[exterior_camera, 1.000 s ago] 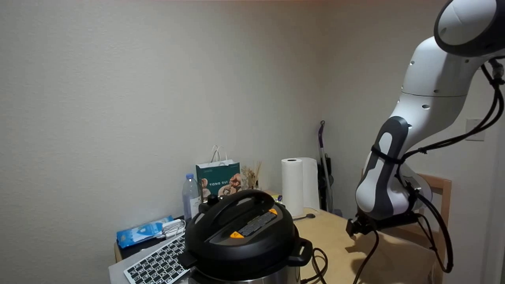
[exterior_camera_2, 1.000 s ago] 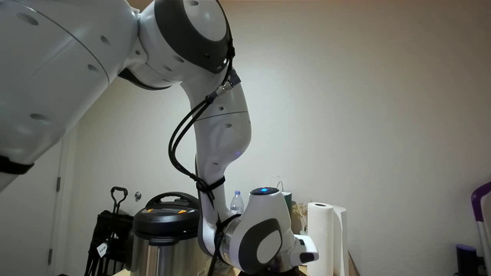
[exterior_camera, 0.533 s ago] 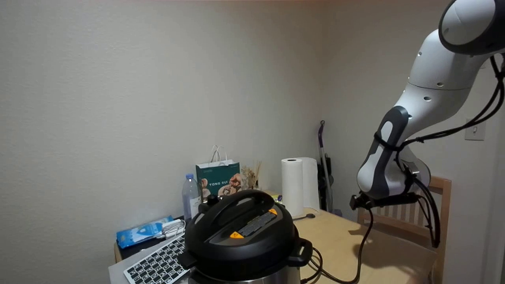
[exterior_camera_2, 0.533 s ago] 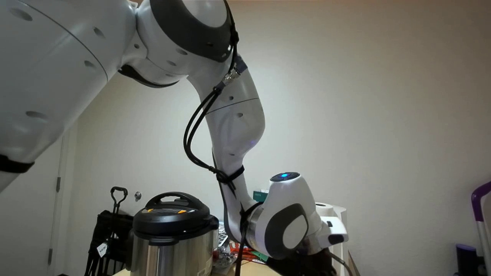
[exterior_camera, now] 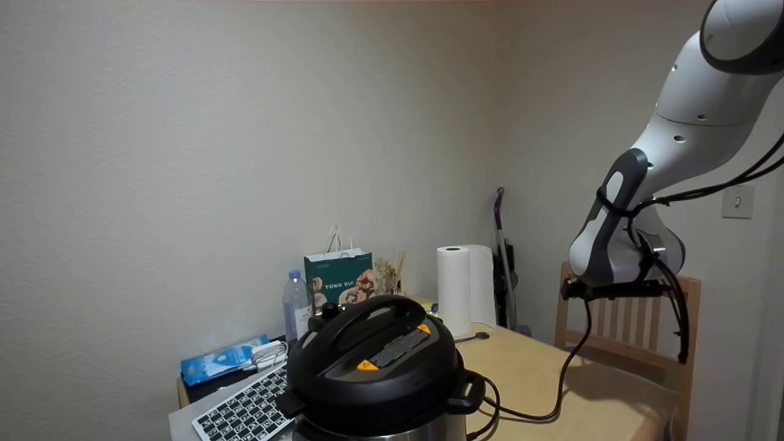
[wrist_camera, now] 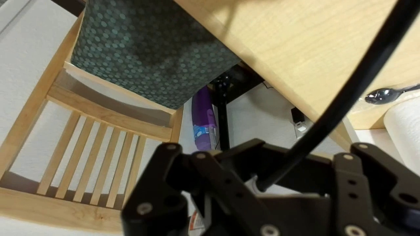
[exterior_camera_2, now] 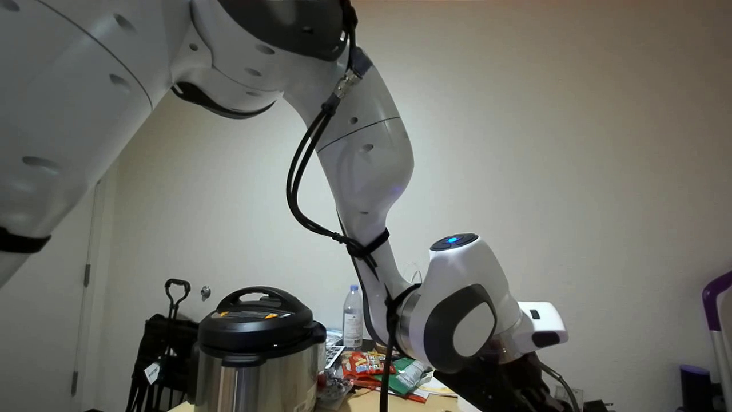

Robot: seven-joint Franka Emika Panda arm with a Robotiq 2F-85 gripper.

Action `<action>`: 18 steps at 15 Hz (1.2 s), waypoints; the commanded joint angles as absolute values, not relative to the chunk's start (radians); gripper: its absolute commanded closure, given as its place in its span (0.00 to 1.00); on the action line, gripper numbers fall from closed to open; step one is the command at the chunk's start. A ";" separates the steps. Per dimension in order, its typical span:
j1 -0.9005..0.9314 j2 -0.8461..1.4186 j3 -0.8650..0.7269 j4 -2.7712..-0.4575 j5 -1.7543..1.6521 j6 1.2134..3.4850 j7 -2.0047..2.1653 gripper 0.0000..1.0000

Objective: Straighten the cable of the cooker

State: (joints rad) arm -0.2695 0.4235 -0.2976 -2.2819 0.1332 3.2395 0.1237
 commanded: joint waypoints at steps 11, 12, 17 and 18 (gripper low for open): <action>-0.339 0.439 -0.332 -1.947 0.301 3.013 0.322 1.00; -0.349 0.445 -0.341 -1.913 0.316 2.995 0.348 1.00; -0.360 0.505 -0.398 -1.801 0.357 2.957 0.494 1.00; -0.344 0.525 -0.426 -1.789 0.347 2.966 0.532 0.75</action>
State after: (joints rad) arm -0.3568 0.4637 -0.3815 -1.8558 0.3308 2.9721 0.4478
